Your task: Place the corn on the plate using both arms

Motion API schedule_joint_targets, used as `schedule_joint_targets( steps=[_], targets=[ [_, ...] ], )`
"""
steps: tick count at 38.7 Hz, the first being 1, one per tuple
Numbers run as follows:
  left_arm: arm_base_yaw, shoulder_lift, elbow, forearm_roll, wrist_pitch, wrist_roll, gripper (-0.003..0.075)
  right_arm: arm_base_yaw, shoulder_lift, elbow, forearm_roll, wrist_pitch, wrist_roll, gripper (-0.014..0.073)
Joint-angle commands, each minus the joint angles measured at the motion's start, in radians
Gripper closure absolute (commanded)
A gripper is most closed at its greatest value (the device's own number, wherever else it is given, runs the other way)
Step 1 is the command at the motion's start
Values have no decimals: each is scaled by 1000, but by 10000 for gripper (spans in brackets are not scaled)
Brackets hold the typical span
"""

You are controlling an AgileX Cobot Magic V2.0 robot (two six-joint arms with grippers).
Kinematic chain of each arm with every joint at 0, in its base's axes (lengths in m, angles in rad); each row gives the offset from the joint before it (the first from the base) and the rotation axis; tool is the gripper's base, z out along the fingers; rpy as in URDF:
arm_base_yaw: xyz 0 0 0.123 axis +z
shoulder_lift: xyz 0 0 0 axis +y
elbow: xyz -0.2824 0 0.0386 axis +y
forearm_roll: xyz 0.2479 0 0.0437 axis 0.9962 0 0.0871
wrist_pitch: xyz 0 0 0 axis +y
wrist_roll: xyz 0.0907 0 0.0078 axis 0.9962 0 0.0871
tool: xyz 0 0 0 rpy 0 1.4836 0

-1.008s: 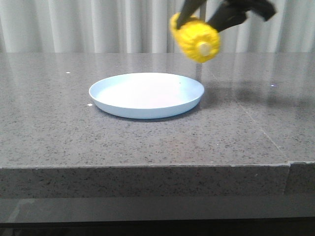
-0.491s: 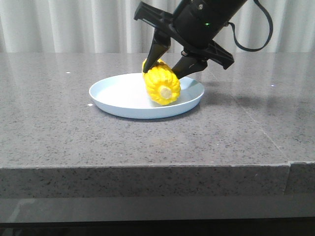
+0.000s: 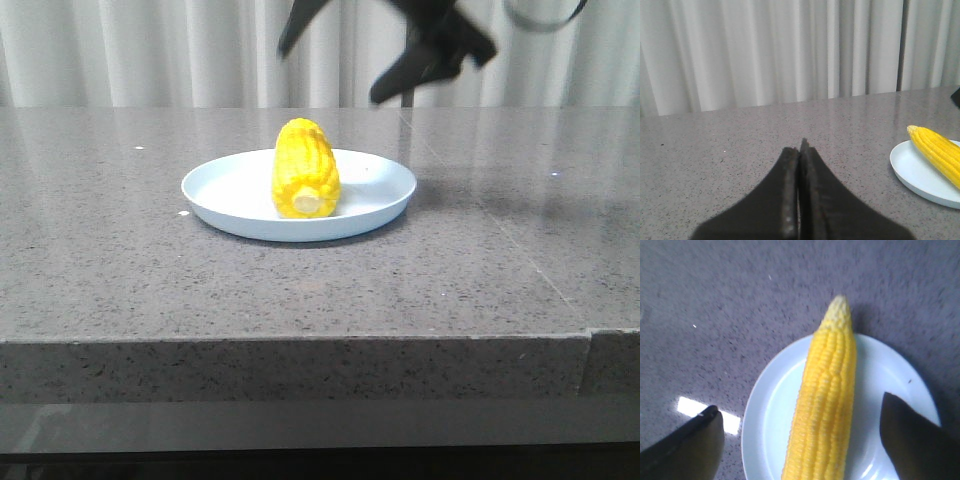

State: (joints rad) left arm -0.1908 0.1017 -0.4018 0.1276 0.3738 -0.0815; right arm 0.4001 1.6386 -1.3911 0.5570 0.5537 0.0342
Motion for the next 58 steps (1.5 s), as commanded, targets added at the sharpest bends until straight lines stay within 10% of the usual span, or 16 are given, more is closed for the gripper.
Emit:
schedule_joint_targets(
  steps=[1,15,43,58],
  targets=[
    [5,13,-24,1,-84,0,741,-40,-123,-35,-24,-16,-34,-8],
    [5,13,-24,1,-84,0,741,-190,-304,-31,-378,162,-42,595],
    [5,13,-24,1,-84,0,741,-197,-1113,854,-468,-283,-44,612],
    [5,13,-24,1,-84,0,741,-197,-1398,1021,-468,-318,-44,612]
  ],
)
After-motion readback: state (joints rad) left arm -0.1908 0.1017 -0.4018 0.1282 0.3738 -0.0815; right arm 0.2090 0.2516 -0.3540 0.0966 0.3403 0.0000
